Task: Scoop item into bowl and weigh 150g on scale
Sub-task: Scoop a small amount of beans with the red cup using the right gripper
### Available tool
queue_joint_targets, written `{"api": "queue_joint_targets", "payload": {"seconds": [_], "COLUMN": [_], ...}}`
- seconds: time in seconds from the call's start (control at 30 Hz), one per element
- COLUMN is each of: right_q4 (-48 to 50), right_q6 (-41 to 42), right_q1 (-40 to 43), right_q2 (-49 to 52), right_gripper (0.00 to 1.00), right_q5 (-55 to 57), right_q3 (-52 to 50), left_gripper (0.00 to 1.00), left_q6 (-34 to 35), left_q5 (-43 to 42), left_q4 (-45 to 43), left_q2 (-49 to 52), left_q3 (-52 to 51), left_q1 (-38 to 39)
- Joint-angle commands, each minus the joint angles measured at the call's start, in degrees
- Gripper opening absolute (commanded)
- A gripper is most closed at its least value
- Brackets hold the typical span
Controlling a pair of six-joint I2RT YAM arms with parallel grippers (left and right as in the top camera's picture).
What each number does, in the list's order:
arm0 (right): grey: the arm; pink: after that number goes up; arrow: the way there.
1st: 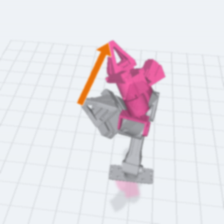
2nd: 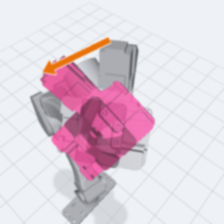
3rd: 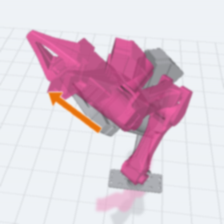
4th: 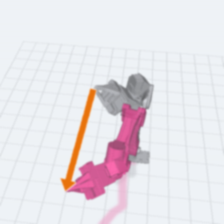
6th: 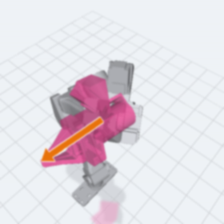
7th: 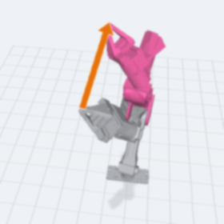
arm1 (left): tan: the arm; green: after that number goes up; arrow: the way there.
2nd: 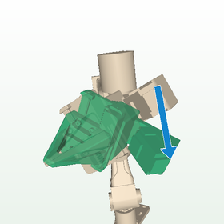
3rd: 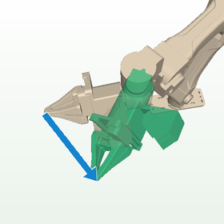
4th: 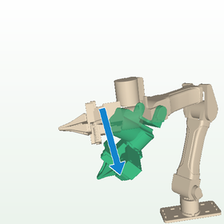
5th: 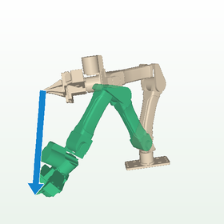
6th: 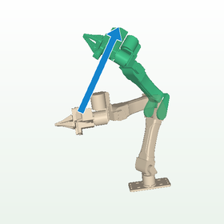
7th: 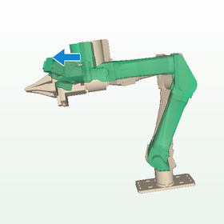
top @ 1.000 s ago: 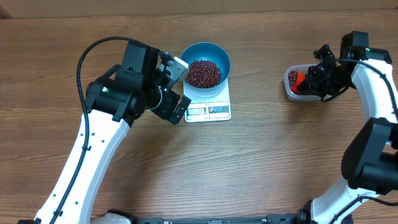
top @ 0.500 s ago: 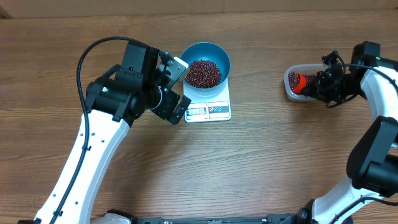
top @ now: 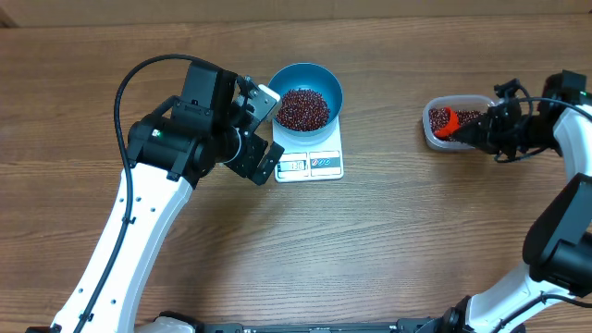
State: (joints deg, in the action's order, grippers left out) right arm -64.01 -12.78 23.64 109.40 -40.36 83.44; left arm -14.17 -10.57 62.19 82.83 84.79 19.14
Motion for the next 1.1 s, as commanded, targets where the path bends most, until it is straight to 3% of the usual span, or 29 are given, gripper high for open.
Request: {"api": "queue_joint_targets", "payload": {"seconds": [0.0, 0.6, 0.8, 1.07], "right_q4": [-0.3, -5.5, -10.4, -10.9], "right_q6": [-1.0, -7.3, -14.6, -14.6], "right_q1": [1.8, 9.7, 11.4, 11.4], "right_q2": [0.3, 0.3, 0.2, 0.2], "right_gripper": [0.04, 0.04, 0.04, 0.04], "right_q5": [-2.8, -11.4, -18.2, -19.4], "right_q3": [-0.6, -0.6, -0.6, -0.5], "left_gripper": [1.00, 1.00, 0.99, 1.00], "left_q6": [-1.5, -1.5, -1.5, -1.5], "left_q5": [-0.9, -0.9, -0.9, -0.9], "left_q4": [0.0, 0.0, 0.0, 0.0], "left_q2": [-0.4, -0.4, -0.4, -0.4], "left_q3": [0.9, 0.9, 0.9, 0.9], "left_q1": [0.4, 0.4, 0.4, 0.4]}}
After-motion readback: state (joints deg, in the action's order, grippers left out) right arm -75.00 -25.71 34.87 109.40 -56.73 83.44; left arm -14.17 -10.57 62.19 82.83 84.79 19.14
